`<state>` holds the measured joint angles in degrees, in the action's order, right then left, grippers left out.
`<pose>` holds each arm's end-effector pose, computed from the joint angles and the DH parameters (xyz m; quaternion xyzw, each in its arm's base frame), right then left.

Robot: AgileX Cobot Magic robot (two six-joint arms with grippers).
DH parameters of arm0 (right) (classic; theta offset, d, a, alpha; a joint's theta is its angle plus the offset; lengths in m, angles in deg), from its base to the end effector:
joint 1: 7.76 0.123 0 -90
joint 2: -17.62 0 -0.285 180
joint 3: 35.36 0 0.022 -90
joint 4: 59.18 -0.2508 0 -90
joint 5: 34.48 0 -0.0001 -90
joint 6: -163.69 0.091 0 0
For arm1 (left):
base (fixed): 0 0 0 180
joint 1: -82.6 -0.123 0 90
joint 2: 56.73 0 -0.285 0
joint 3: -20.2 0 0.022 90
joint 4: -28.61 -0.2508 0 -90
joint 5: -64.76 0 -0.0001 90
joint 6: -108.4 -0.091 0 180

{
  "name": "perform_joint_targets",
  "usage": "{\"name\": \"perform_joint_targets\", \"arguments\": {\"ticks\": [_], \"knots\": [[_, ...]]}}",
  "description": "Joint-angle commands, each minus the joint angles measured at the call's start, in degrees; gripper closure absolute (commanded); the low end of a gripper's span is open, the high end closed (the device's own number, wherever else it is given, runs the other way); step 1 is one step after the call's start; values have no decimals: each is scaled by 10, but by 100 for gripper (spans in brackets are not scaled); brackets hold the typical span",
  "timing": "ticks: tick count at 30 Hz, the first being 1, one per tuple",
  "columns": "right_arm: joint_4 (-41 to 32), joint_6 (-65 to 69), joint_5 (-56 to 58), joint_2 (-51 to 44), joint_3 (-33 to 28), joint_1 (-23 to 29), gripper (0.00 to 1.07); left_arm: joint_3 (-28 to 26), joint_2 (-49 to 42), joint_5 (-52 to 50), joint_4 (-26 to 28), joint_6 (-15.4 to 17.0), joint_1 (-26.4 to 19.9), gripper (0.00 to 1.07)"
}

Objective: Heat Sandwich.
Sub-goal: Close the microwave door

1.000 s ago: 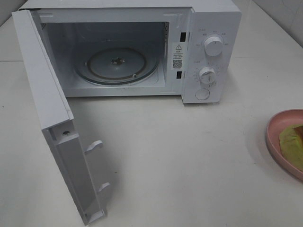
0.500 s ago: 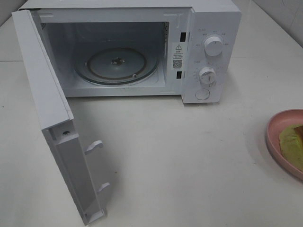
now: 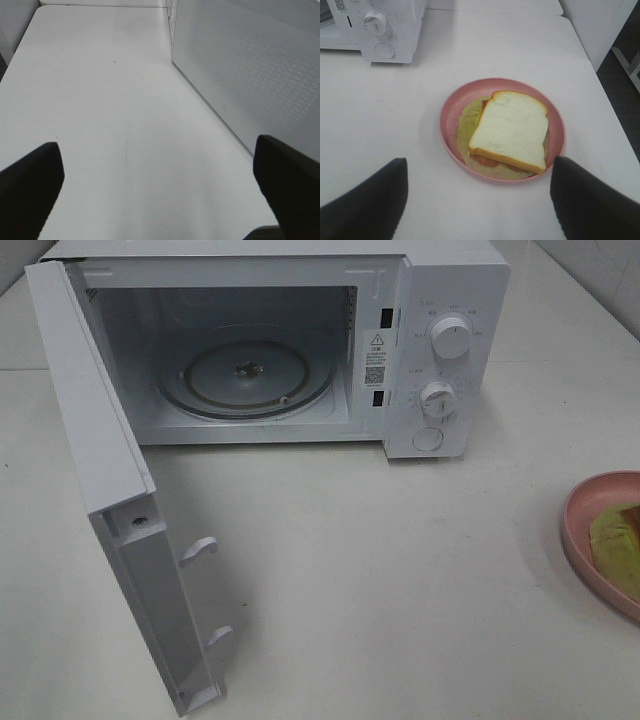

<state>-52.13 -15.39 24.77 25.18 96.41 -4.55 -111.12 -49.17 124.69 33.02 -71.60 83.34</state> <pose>-0.0049 -0.0099 0.2816 -0.0150 0.8419 -0.0421 0.5379 -0.0048 -0.0060 0.2781 0.0067 0.8482 -0.0419 0.5280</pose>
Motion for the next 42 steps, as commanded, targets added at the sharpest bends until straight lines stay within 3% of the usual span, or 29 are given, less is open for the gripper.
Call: {"name": "perform_joint_targets", "arguments": {"ticks": [1,8,12,14,18,20,22,23,26,32,36,41,42], "knots": [[-1,-3,-7,-15,-1,-3,32,-1,-13,-13,1,0,-1,9],[-1,-3,-7,-15,-1,-3,32,-19,21,-42,2,0,-1,14],[-1,-3,-7,-15,-1,-3,32,-19,68,-57,2,0,-1,24],[-1,-3,-7,-15,-1,-3,32,-19,103,-78,2,0,-1,39],[-1,-3,-7,-15,-1,-3,32,-19,135,-99,2,0,-1,52],[-1,-3,-7,-15,-1,-3,32,-19,168,-125,0,0,-1,66],[-1,-3,-7,-15,-1,-3,32,-19,182,-135,-1,0,-1,72],[-1,-3,-7,-15,-1,-3,32,-19,206,-150,-2,0,-1,84],[-1,-3,-7,-15,-1,-3,32,-18,249,-173,-3,0,-1,103],[-1,-3,-7,-15,-1,-3,32,-1,308,-241,-5,-6,-1,107],[-1,-3,-7,-15,-1,-3,32,64,355,-406,-2,-54,-1,107],[-1,-3,-7,-15,-1,-3,32,92,375,-485,-2,-68,-1,107],[-1,-3,-7,-15,-1,-3,32,111,389,-543,-2,-68,-1,107]]}}
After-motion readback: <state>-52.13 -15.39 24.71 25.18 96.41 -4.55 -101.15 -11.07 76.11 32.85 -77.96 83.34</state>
